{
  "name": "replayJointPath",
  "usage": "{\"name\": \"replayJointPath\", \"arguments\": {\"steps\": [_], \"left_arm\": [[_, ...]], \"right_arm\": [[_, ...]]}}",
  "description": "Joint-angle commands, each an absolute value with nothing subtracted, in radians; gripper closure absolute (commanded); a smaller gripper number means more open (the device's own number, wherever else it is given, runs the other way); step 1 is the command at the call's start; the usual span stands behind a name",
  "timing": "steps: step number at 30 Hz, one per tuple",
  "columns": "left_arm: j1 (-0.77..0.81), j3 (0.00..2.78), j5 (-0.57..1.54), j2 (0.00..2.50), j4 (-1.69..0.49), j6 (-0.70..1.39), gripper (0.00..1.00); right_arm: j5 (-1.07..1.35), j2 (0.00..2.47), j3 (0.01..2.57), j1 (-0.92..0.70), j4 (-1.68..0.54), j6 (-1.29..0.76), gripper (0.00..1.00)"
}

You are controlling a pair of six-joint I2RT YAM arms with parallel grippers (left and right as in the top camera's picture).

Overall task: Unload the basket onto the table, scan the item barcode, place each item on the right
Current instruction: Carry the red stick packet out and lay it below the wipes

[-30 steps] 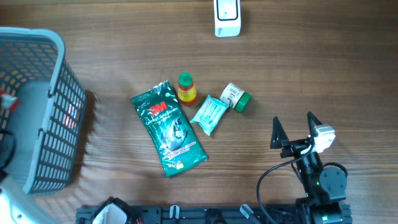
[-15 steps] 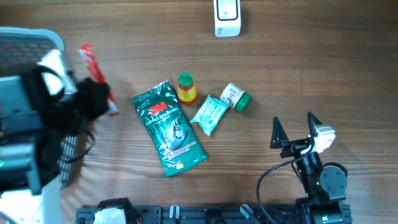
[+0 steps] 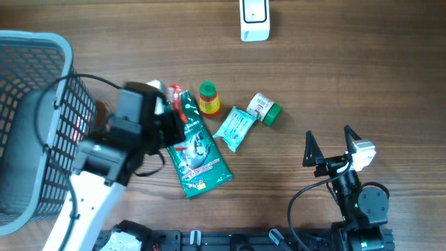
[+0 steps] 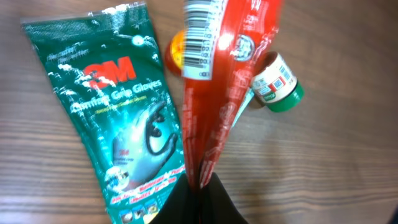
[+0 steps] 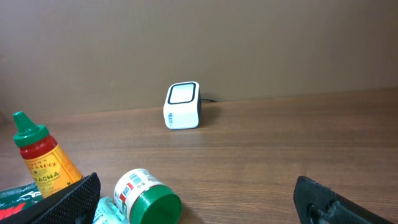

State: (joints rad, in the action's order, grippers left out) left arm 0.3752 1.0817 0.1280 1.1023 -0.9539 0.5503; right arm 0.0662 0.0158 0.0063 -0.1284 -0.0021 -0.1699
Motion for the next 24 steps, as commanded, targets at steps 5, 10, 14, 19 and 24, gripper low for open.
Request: {"name": "replayJointPath", "arguments": {"steps": [5, 10, 14, 19, 24], "left_arm": [[0.638, 0.986, 0.012, 1.151, -0.723, 0.614, 0.96], [0.76, 0.985, -0.027, 1.276, -0.603, 0.614, 0.96], [0.815, 0.985, -0.028, 1.425, -0.486, 0.614, 0.96], [0.85, 0.985, -0.019, 1.569, -0.398, 0.615, 0.96], [0.875, 0.985, -0.017, 1.643, -0.365, 0.615, 0.93]], "right_arm": [[0.052, 0.014, 0.005, -0.134, 0.001, -0.157, 0.0], [0.052, 0.014, 0.005, -0.134, 0.001, -0.158, 0.0], [0.052, 0.014, 0.005, -0.134, 0.001, -0.158, 0.01], [0.052, 0.014, 0.005, -0.134, 0.001, -0.158, 0.0], [0.052, 0.014, 0.005, -0.134, 0.001, -0.158, 0.0]]}}
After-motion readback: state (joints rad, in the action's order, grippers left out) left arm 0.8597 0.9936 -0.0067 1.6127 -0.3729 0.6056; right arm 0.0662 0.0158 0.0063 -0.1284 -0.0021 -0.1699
